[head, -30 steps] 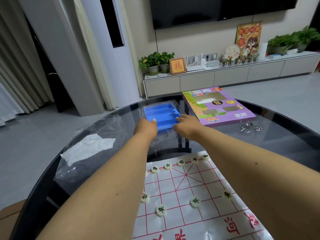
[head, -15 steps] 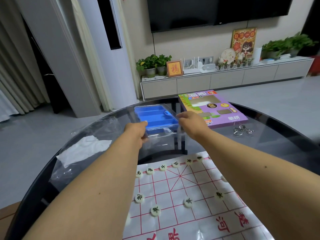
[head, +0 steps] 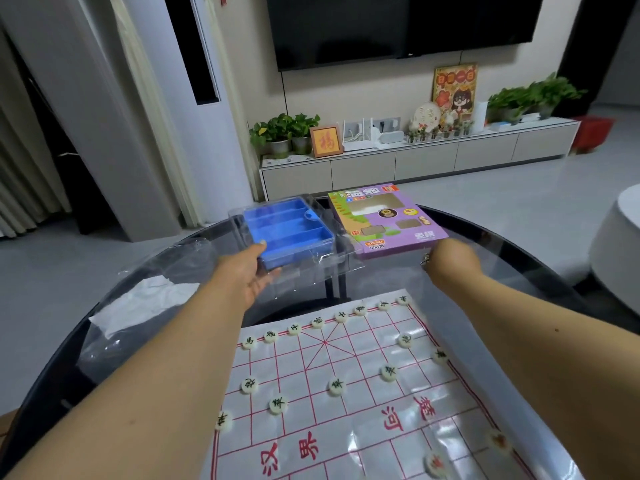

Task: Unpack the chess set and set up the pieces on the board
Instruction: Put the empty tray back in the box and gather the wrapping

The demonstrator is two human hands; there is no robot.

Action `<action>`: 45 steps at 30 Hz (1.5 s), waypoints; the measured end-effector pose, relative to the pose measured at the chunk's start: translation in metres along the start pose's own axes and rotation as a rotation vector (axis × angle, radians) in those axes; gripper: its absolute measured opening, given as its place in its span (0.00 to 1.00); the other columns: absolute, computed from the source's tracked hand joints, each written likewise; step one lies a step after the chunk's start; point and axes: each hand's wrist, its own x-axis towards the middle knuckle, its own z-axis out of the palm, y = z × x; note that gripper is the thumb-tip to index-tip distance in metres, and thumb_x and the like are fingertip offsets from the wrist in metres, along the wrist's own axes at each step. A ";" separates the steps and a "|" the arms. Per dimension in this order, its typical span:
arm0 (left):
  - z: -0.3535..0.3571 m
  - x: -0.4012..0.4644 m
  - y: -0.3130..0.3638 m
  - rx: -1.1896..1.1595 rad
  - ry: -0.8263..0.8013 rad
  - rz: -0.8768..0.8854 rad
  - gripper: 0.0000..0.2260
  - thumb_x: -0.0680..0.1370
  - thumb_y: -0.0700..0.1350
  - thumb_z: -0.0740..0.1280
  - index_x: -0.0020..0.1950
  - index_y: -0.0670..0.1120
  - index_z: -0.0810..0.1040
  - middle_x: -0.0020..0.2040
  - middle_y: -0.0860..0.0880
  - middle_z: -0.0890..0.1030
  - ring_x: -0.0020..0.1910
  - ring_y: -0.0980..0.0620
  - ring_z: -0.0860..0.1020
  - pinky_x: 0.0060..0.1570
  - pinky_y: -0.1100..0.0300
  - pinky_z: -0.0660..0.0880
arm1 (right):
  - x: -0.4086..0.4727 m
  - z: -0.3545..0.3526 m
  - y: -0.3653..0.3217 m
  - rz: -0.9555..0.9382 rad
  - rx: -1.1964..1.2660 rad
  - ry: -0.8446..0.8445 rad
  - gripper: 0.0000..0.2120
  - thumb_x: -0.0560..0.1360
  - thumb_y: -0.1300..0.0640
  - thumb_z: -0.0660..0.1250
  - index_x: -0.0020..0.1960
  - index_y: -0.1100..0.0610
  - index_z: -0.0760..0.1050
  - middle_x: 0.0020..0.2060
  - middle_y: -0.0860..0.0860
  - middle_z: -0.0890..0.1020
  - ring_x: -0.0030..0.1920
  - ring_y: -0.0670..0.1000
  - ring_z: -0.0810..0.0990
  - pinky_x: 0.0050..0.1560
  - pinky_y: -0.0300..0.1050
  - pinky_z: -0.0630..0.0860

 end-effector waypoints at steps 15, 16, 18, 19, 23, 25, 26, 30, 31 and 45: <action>0.007 -0.019 -0.004 -0.050 -0.007 0.001 0.08 0.78 0.40 0.68 0.55 0.39 0.76 0.50 0.41 0.82 0.45 0.47 0.83 0.37 0.53 0.82 | -0.009 -0.001 0.002 -0.102 -0.019 0.091 0.08 0.76 0.68 0.60 0.51 0.63 0.76 0.51 0.59 0.78 0.43 0.59 0.76 0.40 0.43 0.69; 0.007 -0.019 -0.003 -0.049 -0.001 0.002 0.08 0.78 0.40 0.68 0.55 0.39 0.75 0.50 0.41 0.82 0.45 0.46 0.83 0.37 0.53 0.83 | -0.009 -0.006 -0.001 -0.094 0.037 0.137 0.08 0.76 0.67 0.60 0.51 0.64 0.76 0.50 0.60 0.77 0.44 0.60 0.76 0.40 0.43 0.68; 0.007 -0.021 -0.001 -0.043 0.013 0.004 0.07 0.77 0.40 0.68 0.53 0.40 0.75 0.51 0.41 0.82 0.46 0.46 0.83 0.40 0.52 0.82 | -0.010 -0.021 -0.013 -0.091 0.214 0.268 0.09 0.79 0.62 0.58 0.49 0.65 0.75 0.46 0.59 0.74 0.41 0.59 0.72 0.39 0.44 0.65; 0.008 -0.021 0.000 -0.041 0.021 0.006 0.06 0.77 0.40 0.68 0.52 0.40 0.75 0.51 0.41 0.82 0.46 0.46 0.84 0.41 0.52 0.82 | -0.014 -0.032 -0.022 -0.097 0.335 0.321 0.11 0.81 0.58 0.56 0.47 0.64 0.74 0.45 0.58 0.73 0.40 0.58 0.70 0.39 0.44 0.63; 0.012 -0.024 0.001 -0.050 0.028 0.001 0.06 0.77 0.41 0.69 0.52 0.40 0.76 0.51 0.41 0.82 0.46 0.46 0.84 0.44 0.51 0.82 | -0.029 -0.063 -0.066 -0.278 0.639 0.368 0.12 0.81 0.54 0.58 0.44 0.59 0.74 0.39 0.53 0.74 0.40 0.54 0.70 0.38 0.43 0.59; 0.015 -0.025 0.001 -0.056 0.017 -0.003 0.10 0.77 0.41 0.69 0.57 0.40 0.76 0.52 0.41 0.82 0.47 0.46 0.84 0.41 0.51 0.82 | -0.035 -0.068 -0.084 -0.338 0.716 0.330 0.12 0.80 0.54 0.59 0.46 0.60 0.77 0.38 0.53 0.76 0.40 0.53 0.72 0.37 0.43 0.61; 0.016 -0.026 0.001 -0.055 0.013 -0.005 0.11 0.77 0.41 0.69 0.58 0.40 0.75 0.52 0.41 0.82 0.47 0.46 0.84 0.40 0.51 0.83 | -0.037 -0.067 -0.090 -0.366 0.721 0.318 0.12 0.80 0.54 0.59 0.48 0.61 0.78 0.39 0.53 0.76 0.40 0.53 0.72 0.36 0.42 0.61; 0.019 -0.029 0.003 -0.056 -0.009 0.001 0.12 0.77 0.41 0.68 0.60 0.40 0.75 0.52 0.42 0.82 0.45 0.48 0.83 0.34 0.54 0.82 | -0.044 -0.058 -0.099 -0.427 0.652 0.226 0.12 0.79 0.53 0.61 0.50 0.59 0.79 0.46 0.52 0.74 0.44 0.49 0.69 0.37 0.39 0.61; 0.019 -0.030 0.004 -0.057 -0.013 0.003 0.12 0.78 0.41 0.68 0.60 0.40 0.75 0.52 0.42 0.82 0.44 0.48 0.83 0.32 0.55 0.82 | -0.044 -0.055 -0.099 -0.439 0.645 0.209 0.11 0.79 0.53 0.61 0.51 0.59 0.79 0.47 0.52 0.73 0.46 0.48 0.68 0.41 0.39 0.61; 0.024 -0.030 0.005 -0.095 -0.037 0.014 0.11 0.78 0.41 0.68 0.59 0.40 0.76 0.52 0.42 0.83 0.46 0.47 0.84 0.37 0.53 0.82 | -0.013 -0.047 -0.038 -0.094 0.666 0.286 0.10 0.75 0.59 0.61 0.50 0.58 0.80 0.48 0.54 0.79 0.45 0.55 0.76 0.43 0.42 0.68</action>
